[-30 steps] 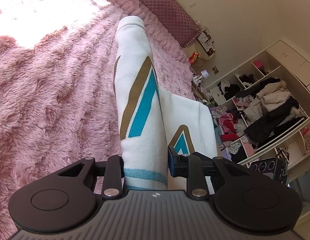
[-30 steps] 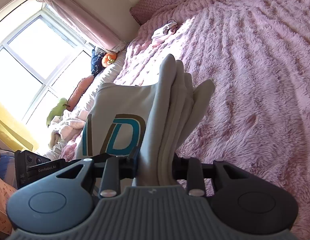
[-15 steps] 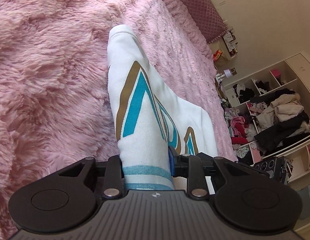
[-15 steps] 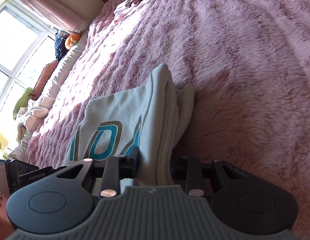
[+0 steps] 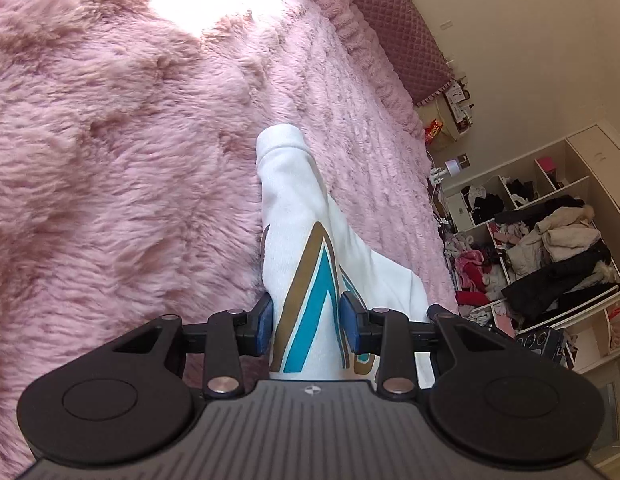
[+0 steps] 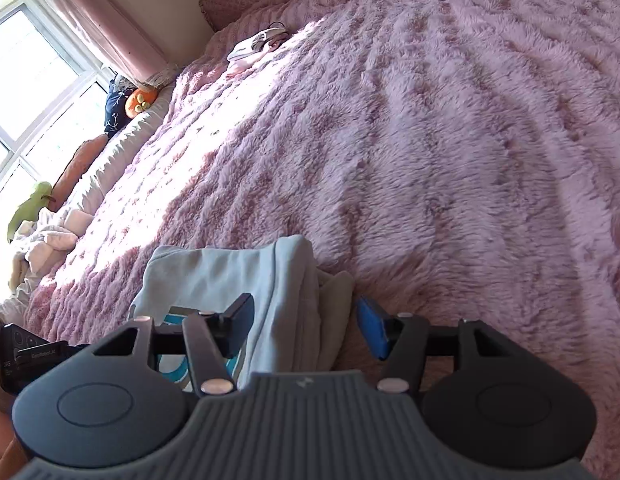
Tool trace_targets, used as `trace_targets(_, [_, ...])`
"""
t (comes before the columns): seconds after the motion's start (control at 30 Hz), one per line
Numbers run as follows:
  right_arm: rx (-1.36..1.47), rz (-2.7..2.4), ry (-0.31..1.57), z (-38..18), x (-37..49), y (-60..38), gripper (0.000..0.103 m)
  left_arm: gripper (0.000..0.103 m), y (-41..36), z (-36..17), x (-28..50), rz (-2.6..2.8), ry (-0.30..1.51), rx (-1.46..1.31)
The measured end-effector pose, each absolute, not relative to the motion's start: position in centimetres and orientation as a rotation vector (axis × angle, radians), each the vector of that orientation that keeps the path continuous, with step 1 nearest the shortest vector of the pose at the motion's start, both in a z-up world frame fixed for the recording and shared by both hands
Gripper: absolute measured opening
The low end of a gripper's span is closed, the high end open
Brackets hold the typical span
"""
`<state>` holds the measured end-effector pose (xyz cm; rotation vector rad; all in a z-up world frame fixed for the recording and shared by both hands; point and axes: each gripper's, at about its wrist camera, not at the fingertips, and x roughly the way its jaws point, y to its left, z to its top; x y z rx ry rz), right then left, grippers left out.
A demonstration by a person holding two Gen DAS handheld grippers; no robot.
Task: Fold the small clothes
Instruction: 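Lay the fold down and open the right then the left gripper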
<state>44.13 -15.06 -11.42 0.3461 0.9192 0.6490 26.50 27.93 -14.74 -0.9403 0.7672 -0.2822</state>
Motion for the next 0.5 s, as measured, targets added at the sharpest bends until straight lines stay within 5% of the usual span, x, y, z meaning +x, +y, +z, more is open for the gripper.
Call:
trace_targets(0.17, [0.353,0.811,0.769,-9.7,43.0,-13.0,0.061,0.047,27.8,-15.4,29.2,-0.258,0.801,-0.902])
trace_targets(0.33, [0.291,0.788,0.830,-11.2,44.1,-10.9,0.060,0.047,29.1,-16.6,32.5,-0.241,0.715,-1.018])
trace_targets(0.37, [0.302,0.768,0.841,-11.7,44.6,-10.9,0.060,0.044,29.2,-16.8,33.0,-0.243,0.698,-1.019])
trace_targets(0.4, [0.312,0.753,0.850,-12.1,45.1,-11.0,0.060,0.031,29.1,-16.7,33.5,-0.233,0.687,-1.000])
trace_targets(0.5, [0.323,0.711,0.872,-13.0,46.2,-11.1,0.059,0.024,28.1,-16.0,34.1,-0.187,0.663,-0.865])
